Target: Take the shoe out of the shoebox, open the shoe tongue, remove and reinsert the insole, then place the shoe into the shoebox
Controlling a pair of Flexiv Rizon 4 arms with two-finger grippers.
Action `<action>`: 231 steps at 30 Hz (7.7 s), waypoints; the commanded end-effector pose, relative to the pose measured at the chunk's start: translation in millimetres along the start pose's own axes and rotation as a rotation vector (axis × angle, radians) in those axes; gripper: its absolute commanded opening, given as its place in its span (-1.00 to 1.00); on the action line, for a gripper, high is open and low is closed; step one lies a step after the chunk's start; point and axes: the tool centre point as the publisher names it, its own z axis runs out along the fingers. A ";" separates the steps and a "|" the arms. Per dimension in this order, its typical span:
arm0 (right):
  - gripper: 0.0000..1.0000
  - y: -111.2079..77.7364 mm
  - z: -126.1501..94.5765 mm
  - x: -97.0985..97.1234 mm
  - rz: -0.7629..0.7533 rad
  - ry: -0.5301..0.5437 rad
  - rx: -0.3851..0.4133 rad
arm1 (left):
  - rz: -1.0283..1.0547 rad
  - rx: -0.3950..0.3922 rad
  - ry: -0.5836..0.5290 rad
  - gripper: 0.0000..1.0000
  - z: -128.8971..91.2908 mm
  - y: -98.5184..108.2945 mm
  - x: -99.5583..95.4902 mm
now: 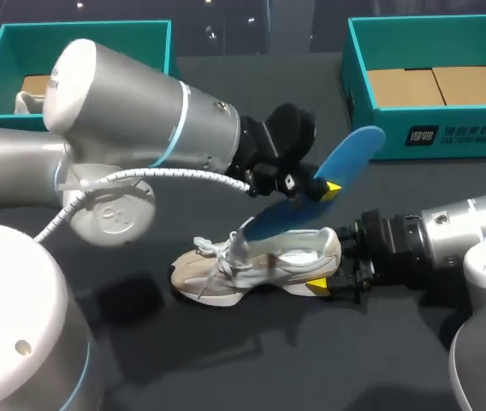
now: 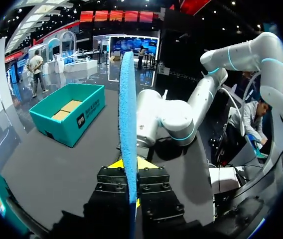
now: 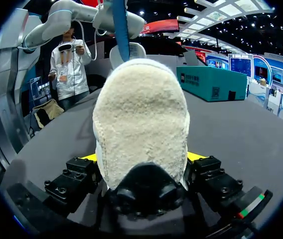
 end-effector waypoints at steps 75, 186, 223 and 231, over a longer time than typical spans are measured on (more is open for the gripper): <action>-1.00 0.2 1.1 1.3 0.001 -0.001 0.004 | -0.260 0.518 0.268 -1.00 -183.3 -28.9 90.4; 1.00 105.2 -17.6 -25.7 0.071 -0.186 1.201 | -0.260 0.518 0.268 -1.00 -183.3 -28.9 90.4; 0.55 44.1 34.1 -36.5 0.103 -0.035 1.133 | -0.260 0.518 0.268 -1.00 -183.3 -28.9 90.4; -0.60 38.7 39.6 -31.5 0.117 -0.014 1.128 | -0.260 0.518 0.268 -1.00 -183.3 -28.9 90.4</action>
